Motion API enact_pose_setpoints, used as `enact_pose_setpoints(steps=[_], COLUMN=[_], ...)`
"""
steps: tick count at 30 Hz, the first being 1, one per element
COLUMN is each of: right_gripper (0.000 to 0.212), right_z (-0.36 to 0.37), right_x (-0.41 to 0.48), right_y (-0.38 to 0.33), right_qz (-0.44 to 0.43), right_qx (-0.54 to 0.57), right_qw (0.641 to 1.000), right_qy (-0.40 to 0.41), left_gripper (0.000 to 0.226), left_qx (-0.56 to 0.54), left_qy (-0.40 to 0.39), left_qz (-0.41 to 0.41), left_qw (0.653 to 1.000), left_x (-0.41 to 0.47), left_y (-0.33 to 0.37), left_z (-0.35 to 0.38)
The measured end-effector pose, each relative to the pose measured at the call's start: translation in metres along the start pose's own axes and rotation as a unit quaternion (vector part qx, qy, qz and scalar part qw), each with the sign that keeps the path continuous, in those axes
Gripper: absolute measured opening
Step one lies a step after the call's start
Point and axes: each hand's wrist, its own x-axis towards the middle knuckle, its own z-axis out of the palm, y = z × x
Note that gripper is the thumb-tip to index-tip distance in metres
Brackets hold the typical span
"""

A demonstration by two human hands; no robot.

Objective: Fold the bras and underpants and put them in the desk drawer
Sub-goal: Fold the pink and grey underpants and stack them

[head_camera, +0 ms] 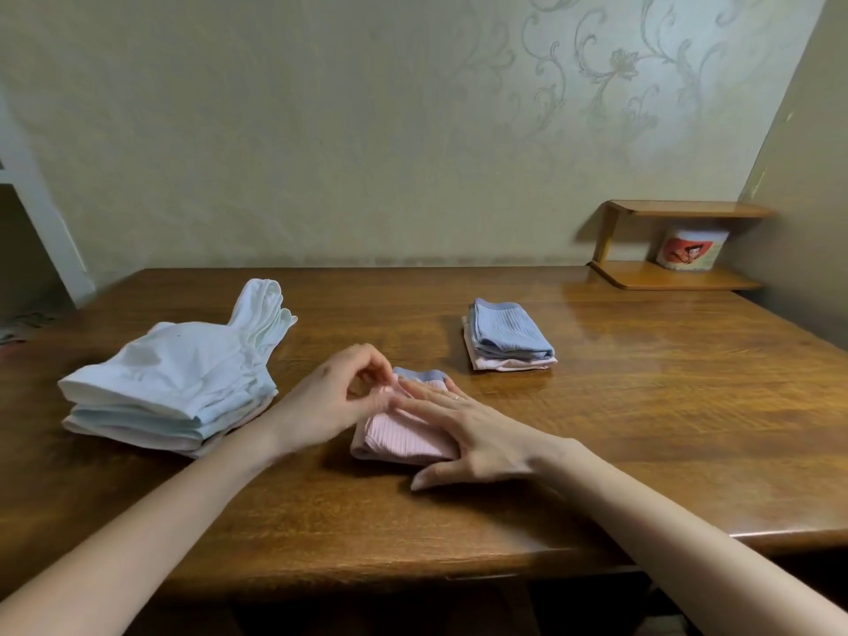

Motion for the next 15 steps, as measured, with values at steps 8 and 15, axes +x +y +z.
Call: enact_pose_setpoints(steps=[8,15], right_gripper=[0.072,0.081], right_z=[0.005,0.000], right_x=[-0.001,-0.005], right_y=[0.006,0.001], right_qz=[0.013,0.019], right_qx=[0.007,0.003], right_qw=[1.000,1.000], right_qy=[0.025,-0.006], left_gripper=[0.013,0.021], left_qx=[0.250,0.293], left_qy=[0.038,-0.028], left_qz=[0.238,0.251], left_qw=[0.938,0.922], left_x=[-0.004,-0.003], left_y=[-0.003,-0.001], left_z=[0.012,-0.008])
